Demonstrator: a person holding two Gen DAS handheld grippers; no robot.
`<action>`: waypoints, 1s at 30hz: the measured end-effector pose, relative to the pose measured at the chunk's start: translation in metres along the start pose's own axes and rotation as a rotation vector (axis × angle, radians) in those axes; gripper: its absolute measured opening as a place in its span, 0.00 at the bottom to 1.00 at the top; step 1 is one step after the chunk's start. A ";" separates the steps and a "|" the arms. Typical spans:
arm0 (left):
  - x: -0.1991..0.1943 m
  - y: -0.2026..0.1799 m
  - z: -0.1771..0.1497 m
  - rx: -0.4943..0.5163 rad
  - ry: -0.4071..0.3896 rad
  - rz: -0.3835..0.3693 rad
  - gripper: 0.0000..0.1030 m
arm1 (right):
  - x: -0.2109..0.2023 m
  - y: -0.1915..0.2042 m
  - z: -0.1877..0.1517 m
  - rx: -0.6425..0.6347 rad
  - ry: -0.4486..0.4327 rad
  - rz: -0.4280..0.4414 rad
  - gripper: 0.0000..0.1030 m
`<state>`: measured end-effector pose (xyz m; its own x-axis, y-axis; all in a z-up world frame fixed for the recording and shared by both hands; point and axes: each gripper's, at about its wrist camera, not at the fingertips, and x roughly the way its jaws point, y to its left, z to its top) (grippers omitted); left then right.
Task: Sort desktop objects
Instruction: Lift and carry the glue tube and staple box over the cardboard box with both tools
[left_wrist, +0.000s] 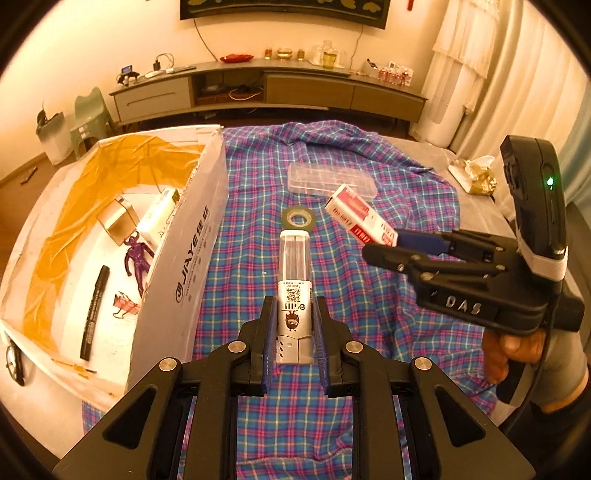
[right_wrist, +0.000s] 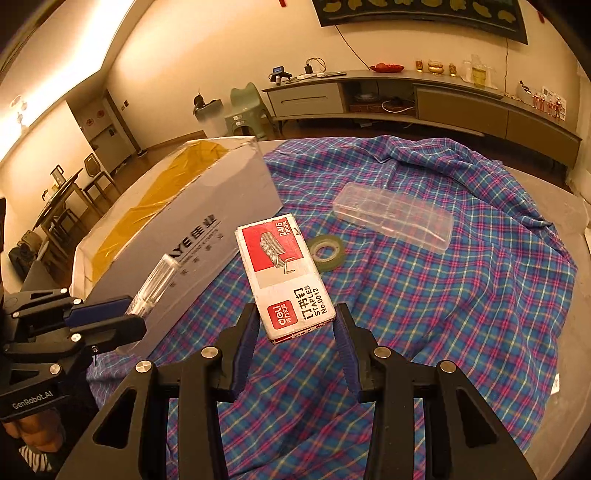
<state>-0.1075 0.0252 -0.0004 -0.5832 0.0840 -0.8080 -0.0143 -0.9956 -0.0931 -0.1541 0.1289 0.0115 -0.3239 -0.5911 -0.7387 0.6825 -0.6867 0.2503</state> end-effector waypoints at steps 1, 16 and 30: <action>-0.003 -0.001 -0.001 0.002 -0.003 0.001 0.19 | -0.001 0.002 -0.002 -0.002 -0.001 0.000 0.42; -0.034 -0.003 -0.018 -0.016 -0.028 -0.003 0.19 | -0.024 0.020 -0.029 -0.013 -0.032 -0.045 0.42; -0.057 0.011 -0.023 -0.044 -0.061 -0.034 0.19 | -0.039 0.053 -0.038 -0.032 -0.060 -0.048 0.42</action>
<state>-0.0553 0.0105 0.0313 -0.6317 0.1140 -0.7667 -0.0004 -0.9892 -0.1468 -0.0808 0.1316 0.0298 -0.3947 -0.5833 -0.7099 0.6855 -0.7014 0.1952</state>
